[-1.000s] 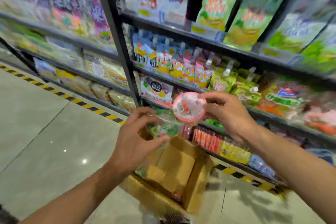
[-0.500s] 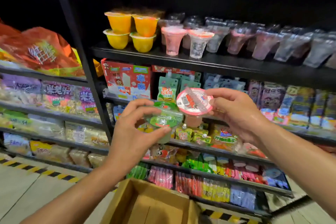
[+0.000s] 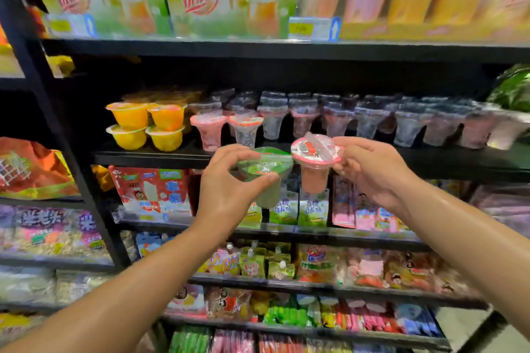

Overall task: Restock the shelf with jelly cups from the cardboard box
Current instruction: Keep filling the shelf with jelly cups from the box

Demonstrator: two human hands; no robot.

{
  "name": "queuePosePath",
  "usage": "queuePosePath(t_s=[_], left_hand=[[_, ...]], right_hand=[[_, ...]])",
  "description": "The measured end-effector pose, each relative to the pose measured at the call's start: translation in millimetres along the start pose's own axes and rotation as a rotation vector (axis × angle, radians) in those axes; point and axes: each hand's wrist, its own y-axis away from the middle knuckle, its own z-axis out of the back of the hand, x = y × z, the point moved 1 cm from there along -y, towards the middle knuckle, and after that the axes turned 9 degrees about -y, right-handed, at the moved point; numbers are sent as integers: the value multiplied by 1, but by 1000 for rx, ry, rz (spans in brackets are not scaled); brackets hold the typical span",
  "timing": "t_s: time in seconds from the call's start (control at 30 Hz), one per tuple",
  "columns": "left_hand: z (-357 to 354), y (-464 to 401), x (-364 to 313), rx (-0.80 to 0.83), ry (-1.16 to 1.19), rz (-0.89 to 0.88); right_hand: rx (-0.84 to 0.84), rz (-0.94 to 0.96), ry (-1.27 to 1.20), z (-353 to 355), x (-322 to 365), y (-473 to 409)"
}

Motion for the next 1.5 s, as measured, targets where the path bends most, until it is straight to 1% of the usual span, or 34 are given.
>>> queuePosePath(t_s=[0.13,0.23,0.33,0.43,0.6,0.73,0.97,1.37,1.5], left_hand=[[-38,-23,-13,-19,-7,11],[-63,-40,-19,-62,-35,45],[-86,-58,-23,-98,-77,64],[-106,-74,-23,-113,-143,76],[-129,-92,-9,-156,-207,123],[-135,-98,3,-148,-241,152],[-136,-111,6,-98,-296,136],[-132,-114,16,-98,-281,136],[-135,-107,15,-85,-281,154]], right_hand=[[1,-9,-75,28,17,-32],[-3,-28,-121,46,26,-62],[33,-38,-162,60,33,-88],[56,-56,-163,71,35,-112],[32,-113,-160,76,26,-146],[54,-156,-183,72,16,-155],[46,-168,-155,60,6,-169],[63,-161,-166,38,-3,-172],[92,-169,-91,42,0,-169]])
